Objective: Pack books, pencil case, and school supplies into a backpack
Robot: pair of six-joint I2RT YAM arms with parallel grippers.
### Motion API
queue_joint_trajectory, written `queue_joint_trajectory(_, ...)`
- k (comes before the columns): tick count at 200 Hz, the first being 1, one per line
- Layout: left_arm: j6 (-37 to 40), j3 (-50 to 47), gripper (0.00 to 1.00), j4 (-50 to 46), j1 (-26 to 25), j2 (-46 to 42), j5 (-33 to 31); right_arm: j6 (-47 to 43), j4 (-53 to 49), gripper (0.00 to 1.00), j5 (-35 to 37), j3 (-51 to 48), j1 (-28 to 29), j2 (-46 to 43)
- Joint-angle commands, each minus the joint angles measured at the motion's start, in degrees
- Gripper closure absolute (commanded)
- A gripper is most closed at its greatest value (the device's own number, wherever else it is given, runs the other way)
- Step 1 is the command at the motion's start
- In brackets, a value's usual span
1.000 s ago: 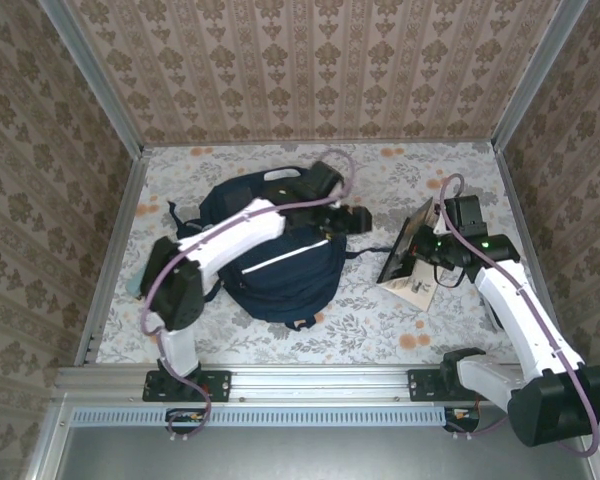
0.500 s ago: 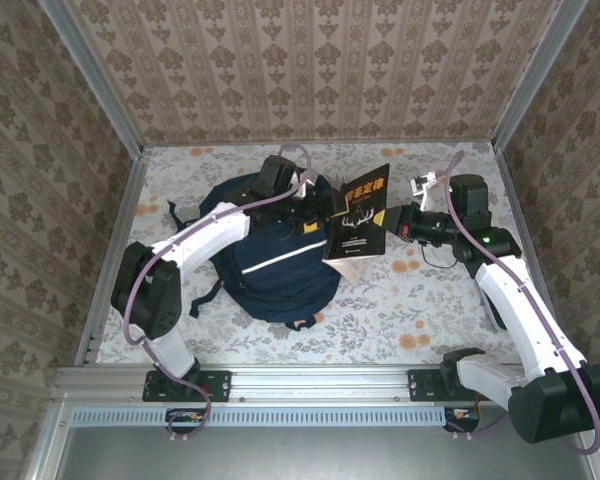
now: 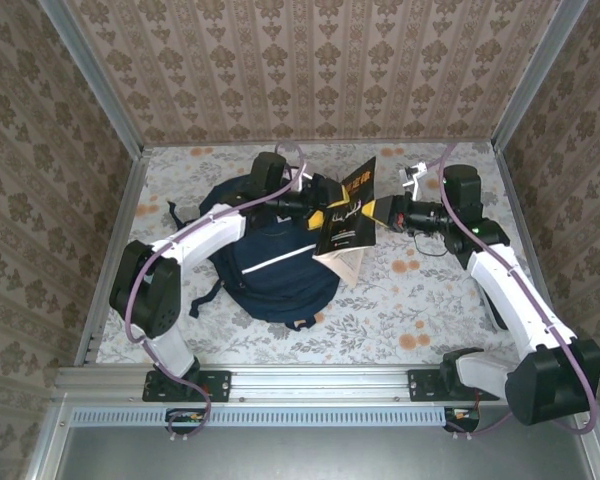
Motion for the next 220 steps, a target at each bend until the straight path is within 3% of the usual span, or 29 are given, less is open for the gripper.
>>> queue_joint_trajectory(1, -4.83, -3.25, 0.00, 5.43, 1.84, -0.25, 1.93, 3.38, 9.32, 1.00, -5.02, 0.89, 0.36, 0.43)
queue_joint_trajectory(29, -10.85, -7.02, 0.00, 13.87, 2.85, -0.98, 3.56, 6.99, 15.05, 1.00, -6.81, 0.39, 1.40, 2.98)
queue_joint_trajectory(80, -26.35, -14.31, 0.00, 37.81, 5.13, -1.04, 6.33, 8.21, 18.50, 1.00, -6.91, -0.12, 4.15, 7.41)
queue_joint_trajectory(128, -28.04, -16.67, 0.07, 41.20, 6.64, -2.80, 5.92, 3.62, 11.46, 1.00, -4.59, 0.28, 4.12, 10.86)
queue_joint_trajectory(178, -23.49, -17.58, 0.38, 35.13, 8.11, -5.77, 5.18, -2.30, 2.36, 1.00, -0.33, 2.09, 3.84, 14.40)
queue_joint_trajectory(210, -16.48, -16.20, 0.69, 24.14, 8.09, -8.03, 3.17, -2.25, 1.87, 1.00, 0.51, 2.25, 3.75, 15.31)
queue_joint_trajectory(220, -14.11, -15.45, 0.75, 20.34, 8.09, -8.90, 1.92, -2.30, 1.35, 0.92, 1.30, 2.33, 3.58, 15.12)
